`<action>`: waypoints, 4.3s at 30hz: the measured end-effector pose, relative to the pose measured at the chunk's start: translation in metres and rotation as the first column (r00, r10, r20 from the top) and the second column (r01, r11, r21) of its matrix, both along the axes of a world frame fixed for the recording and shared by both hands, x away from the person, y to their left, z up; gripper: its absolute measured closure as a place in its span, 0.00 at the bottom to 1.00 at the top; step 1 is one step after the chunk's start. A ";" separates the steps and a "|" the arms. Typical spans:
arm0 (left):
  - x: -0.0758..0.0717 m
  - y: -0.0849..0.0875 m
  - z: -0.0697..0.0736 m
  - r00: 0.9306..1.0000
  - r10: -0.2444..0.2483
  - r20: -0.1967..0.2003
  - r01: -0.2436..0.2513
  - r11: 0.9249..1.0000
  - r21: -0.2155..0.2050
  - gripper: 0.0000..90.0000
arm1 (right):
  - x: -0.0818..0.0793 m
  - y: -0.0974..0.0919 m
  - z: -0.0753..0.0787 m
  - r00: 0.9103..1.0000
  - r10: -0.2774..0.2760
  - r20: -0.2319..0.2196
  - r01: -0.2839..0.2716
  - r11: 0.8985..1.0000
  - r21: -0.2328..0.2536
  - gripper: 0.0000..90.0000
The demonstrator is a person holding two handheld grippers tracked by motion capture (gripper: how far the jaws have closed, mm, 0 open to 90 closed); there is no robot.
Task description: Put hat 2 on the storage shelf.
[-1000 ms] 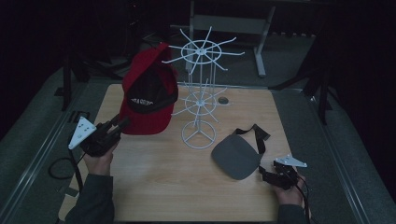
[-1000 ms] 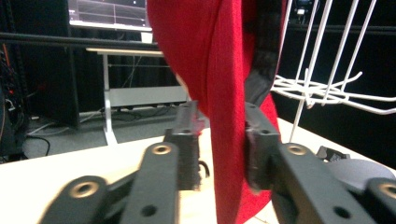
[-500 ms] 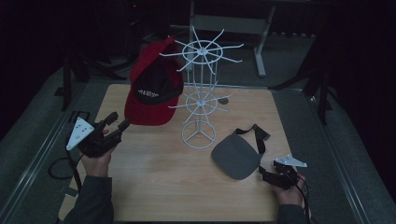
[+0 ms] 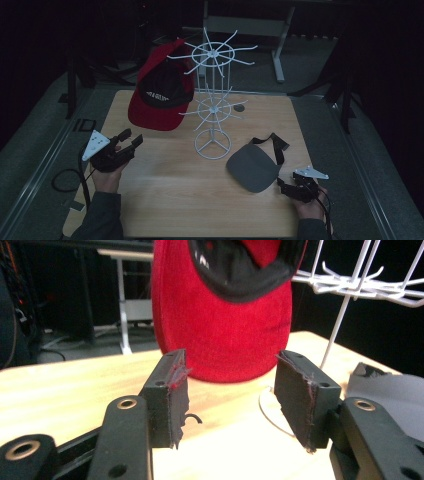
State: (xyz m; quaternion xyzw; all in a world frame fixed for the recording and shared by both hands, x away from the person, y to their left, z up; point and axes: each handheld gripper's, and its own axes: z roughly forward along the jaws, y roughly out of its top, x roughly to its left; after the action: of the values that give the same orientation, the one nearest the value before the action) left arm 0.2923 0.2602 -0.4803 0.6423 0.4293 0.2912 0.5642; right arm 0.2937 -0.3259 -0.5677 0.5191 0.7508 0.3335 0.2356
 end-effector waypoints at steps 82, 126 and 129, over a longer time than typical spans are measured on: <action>0.010 0.005 -0.061 0.973 0.013 -0.229 -0.004 0.999 0.042 0.53 | 0.177 0.026 0.051 0.974 0.101 -0.201 -0.145 0.965 -0.220 0.67; 0.009 0.005 -0.060 0.976 0.024 -0.219 -0.013 0.999 0.050 0.54 | 0.145 0.056 0.069 0.986 0.116 0.119 -0.081 0.961 -0.266 0.98; 0.009 0.005 -0.060 0.976 0.024 -0.218 -0.013 0.999 0.050 0.54 | 0.141 0.059 0.073 0.982 0.118 0.150 -0.078 0.966 -0.247 0.98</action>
State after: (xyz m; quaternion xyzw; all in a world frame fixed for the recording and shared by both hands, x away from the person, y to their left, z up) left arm 0.3009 0.2654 -0.5399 0.6799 0.4877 0.2343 0.4950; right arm 0.4352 -0.2668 -0.4943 0.4197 0.7886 0.2930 0.3407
